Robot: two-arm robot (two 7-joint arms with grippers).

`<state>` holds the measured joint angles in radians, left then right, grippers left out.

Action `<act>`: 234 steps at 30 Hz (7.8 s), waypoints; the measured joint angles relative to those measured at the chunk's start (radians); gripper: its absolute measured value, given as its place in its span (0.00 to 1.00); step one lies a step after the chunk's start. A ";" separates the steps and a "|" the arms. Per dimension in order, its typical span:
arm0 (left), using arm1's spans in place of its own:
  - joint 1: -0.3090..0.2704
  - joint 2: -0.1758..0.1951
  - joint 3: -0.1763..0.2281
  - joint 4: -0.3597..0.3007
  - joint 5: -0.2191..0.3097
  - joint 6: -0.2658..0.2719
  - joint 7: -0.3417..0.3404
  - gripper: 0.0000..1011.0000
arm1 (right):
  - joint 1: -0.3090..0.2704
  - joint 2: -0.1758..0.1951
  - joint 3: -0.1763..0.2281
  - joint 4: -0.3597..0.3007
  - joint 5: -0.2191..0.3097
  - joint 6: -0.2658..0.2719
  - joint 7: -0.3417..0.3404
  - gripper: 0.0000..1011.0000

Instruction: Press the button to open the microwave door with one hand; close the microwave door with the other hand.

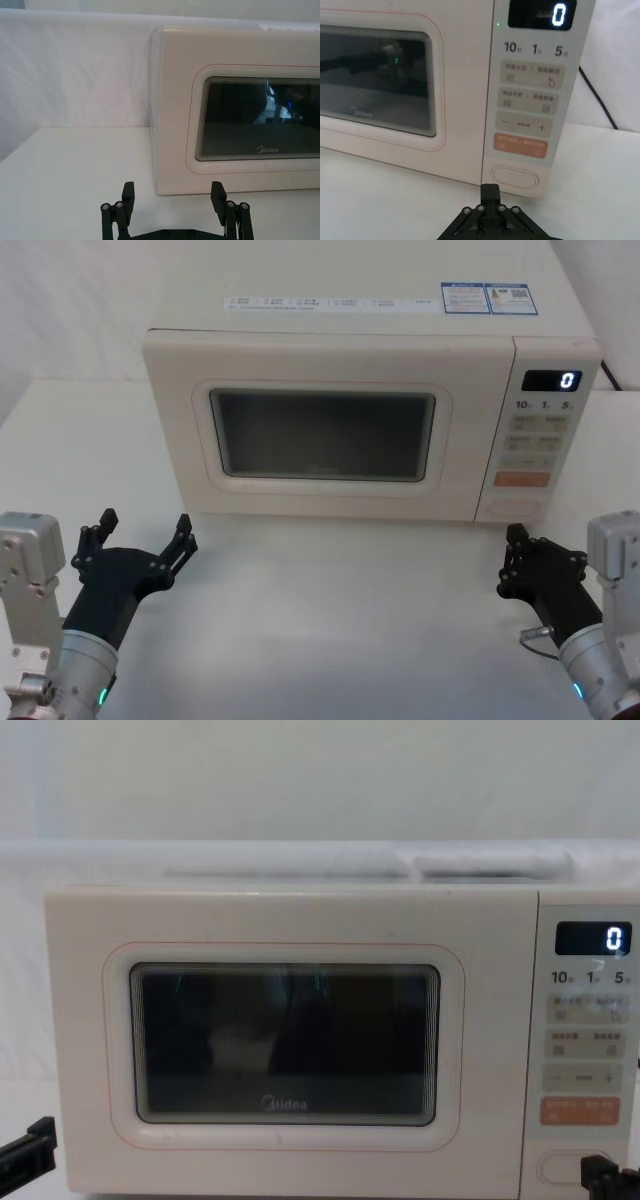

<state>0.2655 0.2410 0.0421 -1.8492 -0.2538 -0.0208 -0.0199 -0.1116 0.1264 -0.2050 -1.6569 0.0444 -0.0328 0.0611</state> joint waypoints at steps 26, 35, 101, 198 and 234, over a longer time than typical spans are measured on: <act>0.000 0.000 0.000 0.000 0.000 0.000 0.000 0.99 | 0.112 -0.077 0.051 0.161 0.018 0.008 0.031 0.00; 0.000 0.000 0.000 0.000 0.000 0.000 0.000 0.99 | 0.141 -0.088 0.063 0.203 0.032 0.010 0.034 0.00; 0.000 0.000 0.000 0.000 0.000 0.000 0.000 0.99 | 0.265 -0.110 0.083 0.335 0.050 -0.002 0.033 0.00; 0.000 0.000 0.000 0.000 0.000 0.000 0.000 0.99 | 0.034 0.205 0.050 0.082 0.206 -0.099 0.284 0.90; 0.000 0.000 0.000 0.000 0.000 0.000 0.000 0.99 | 0.033 0.205 0.051 0.081 0.206 -0.098 0.285 0.99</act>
<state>0.2655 0.2409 0.0421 -1.8492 -0.2539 -0.0208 -0.0199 -0.0782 0.3316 -0.1535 -1.5763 0.2500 -0.1311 0.3464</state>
